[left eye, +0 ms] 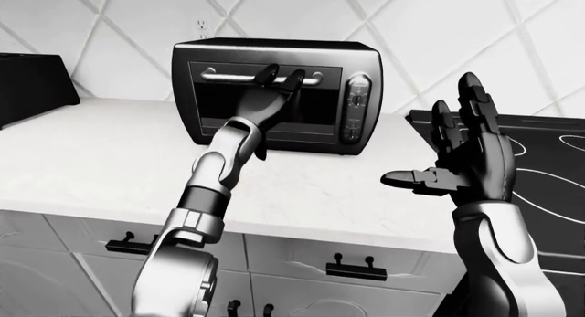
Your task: Open the toaster oven door.
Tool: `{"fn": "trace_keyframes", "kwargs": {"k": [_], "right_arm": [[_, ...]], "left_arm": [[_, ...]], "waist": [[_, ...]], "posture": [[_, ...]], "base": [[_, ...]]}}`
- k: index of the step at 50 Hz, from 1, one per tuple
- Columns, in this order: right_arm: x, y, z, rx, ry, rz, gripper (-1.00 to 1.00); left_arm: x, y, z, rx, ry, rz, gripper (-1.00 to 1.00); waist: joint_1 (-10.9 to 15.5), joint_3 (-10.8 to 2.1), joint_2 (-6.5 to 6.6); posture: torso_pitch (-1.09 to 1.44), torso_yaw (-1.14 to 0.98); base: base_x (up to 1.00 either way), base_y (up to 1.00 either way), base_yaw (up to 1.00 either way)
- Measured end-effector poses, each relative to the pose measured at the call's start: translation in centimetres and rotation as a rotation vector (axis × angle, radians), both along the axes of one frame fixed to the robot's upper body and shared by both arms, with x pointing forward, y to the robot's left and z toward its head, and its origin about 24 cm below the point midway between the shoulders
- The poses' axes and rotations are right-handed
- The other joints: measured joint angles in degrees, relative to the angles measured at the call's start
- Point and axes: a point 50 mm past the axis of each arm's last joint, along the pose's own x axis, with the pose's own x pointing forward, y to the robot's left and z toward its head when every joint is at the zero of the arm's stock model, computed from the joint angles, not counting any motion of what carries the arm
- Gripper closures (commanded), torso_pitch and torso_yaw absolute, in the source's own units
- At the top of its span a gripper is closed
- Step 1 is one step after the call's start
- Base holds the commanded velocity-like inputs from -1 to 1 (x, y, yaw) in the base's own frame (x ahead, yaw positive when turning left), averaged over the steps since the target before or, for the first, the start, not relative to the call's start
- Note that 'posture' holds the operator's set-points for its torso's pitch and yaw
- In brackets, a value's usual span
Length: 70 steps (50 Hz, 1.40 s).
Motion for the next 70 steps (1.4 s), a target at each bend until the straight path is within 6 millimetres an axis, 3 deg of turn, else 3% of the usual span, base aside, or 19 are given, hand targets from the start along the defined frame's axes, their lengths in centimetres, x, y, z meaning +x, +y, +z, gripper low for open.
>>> {"fn": "trace_keyframes", "kwargs": {"k": [11,31,35,45,49,56,61,70], "right_arm": [[0.0,0.0,-0.1,0.003,-0.001,0.001,-1.0],[-0.1,-0.1,-0.1,0.007,-0.005,-0.001,-1.0],[-0.1,-0.2,-0.2,0.009,-0.003,-0.004,-1.0],[-0.1,-0.2,0.0,0.008,-0.007,-0.005,-1.0],[-0.2,-0.3,0.0,0.009,-0.008,-0.005,-1.0],[-0.3,-0.3,0.2,0.009,-0.017,-0.006,-1.0],[-0.4,-0.5,0.2,0.009,-0.017,-0.016,-1.0],[-0.6,-0.5,0.3,0.011,-0.024,-0.019,-1.0]], "left_arm": [[1.5,0.2,0.4,-0.033,0.069,0.043,-1.0],[1.8,0.0,0.7,-0.02,0.093,0.067,-1.0],[1.8,0.0,0.7,-0.02,0.09,0.068,-0.65],[1.9,0.1,1.9,-0.059,0.04,0.076,-0.35],[1.9,0.0,2.2,-0.068,0.021,0.084,-0.02],[2.0,0.5,2.6,-0.063,0.006,0.131,0.08],[2.1,1.8,1.2,-0.027,0.049,0.191,0.19],[0.8,3.1,-0.3,-0.089,0.05,0.215,0.19]], "waist": [[0.0,-0.13,-0.05],[0.0,-0.2,-0.06],[-0.1,-0.27,-0.04],[-0.3,-0.78,0.06],[-0.5,-1.0,0.09],[-0.9,-1.36,0.46],[-1.0,-1.15,0.66],[-1.2,-0.88,0.85]], "posture": [[-0.4,0.0],[-0.4,0.0],[-0.4,0.0],[-0.4,0.0],[-0.4,0.0],[-0.4,0.0],[-0.4,0.0],[-0.4,0.0]], "base": [[0.0,0.0,0.0],[0.0,0.0,0.0],[0.0,0.0,0.0],[0.0,0.0,0.0],[0.0,0.0,0.0],[0.0,0.0,0.0],[0.0,0.0,0.0],[0.0,0.0,0.0]]}}
